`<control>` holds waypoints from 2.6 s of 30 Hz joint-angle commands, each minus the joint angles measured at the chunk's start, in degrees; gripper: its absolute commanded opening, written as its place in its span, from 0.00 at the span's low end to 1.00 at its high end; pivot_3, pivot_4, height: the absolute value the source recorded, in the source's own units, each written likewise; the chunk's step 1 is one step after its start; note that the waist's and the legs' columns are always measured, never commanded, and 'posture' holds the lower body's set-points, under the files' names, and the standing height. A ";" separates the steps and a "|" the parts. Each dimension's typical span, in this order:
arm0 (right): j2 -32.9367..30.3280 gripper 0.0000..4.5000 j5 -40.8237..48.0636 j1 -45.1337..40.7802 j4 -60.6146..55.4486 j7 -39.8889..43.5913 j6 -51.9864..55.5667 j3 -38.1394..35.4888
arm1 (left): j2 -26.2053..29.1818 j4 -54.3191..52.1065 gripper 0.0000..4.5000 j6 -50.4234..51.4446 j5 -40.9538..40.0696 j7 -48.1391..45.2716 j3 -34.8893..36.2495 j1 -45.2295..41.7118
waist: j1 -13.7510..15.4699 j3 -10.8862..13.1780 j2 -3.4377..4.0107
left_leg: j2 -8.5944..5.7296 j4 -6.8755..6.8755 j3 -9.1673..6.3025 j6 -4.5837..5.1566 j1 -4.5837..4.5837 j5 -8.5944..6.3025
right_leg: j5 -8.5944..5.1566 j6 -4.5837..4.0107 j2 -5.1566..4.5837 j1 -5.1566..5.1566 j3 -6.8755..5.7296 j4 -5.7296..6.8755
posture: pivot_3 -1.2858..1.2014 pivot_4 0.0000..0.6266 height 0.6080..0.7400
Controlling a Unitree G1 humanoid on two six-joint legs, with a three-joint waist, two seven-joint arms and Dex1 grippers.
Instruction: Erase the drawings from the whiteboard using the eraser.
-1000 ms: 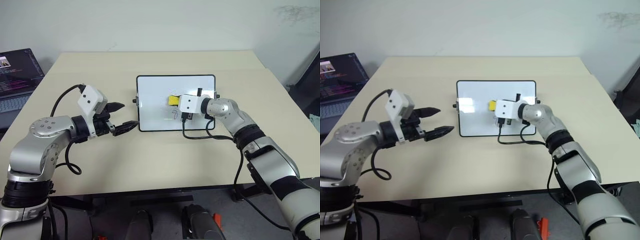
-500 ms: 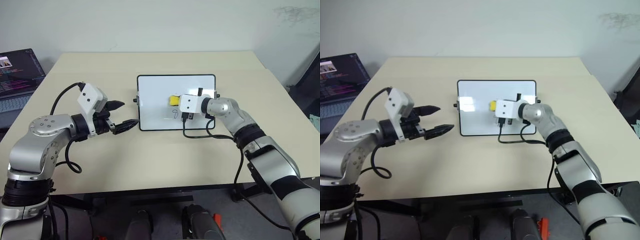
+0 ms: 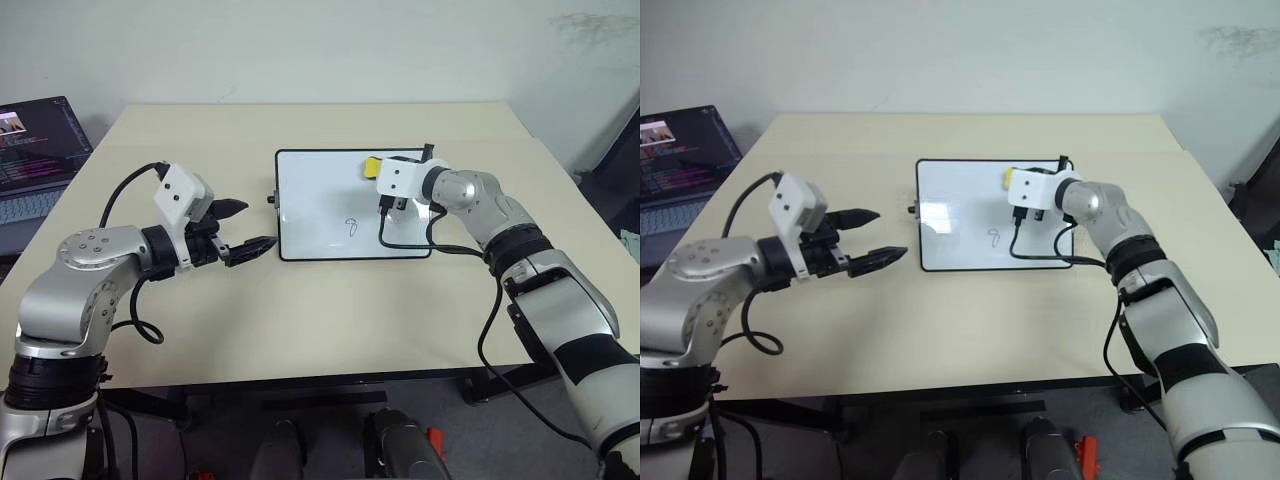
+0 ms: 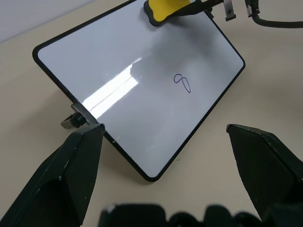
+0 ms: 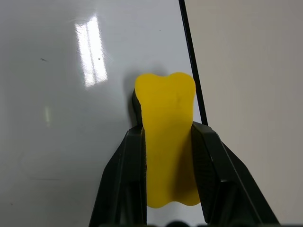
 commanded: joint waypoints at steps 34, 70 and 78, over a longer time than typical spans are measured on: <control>1.49 0.22 -4.72 3.07 -9.26 -4.21 5.63 0.46 | -0.17 -0.60 1.00 -1.47 0.68 -0.73 0.07 -1.27 | -0.03 0.00 0.00 | 0.00 0.00 -0.03 0.01 -0.01 0.03 | 0.01 -0.02 0.00 -0.03 -0.02 0.01 | 0.52 0.24 1.00; -6.55 0.22 37.84 18.00 -44.87 -1.84 36.05 -42.08 | 2.39 -0.07 1.00 -0.78 -1.33 -3.75 2.58 -0.22 | 0.30 0.04 0.00 | 0.00 -0.23 -0.13 -0.05 -0.21 -0.04 | -0.02 -0.02 0.01 -0.12 -0.12 -0.17 | 0.52 0.24 1.00; -9.21 0.22 42.00 26.75 -50.30 -3.37 39.30 -46.54 | 6.99 2.43 1.00 -0.50 -4.21 -8.74 8.09 1.98 | -0.02 0.05 0.00 | 0.01 -0.23 -0.04 -0.05 -0.17 -0.04 | -0.03 -0.03 0.01 -0.14 -0.04 -0.16 | 0.52 0.24 1.00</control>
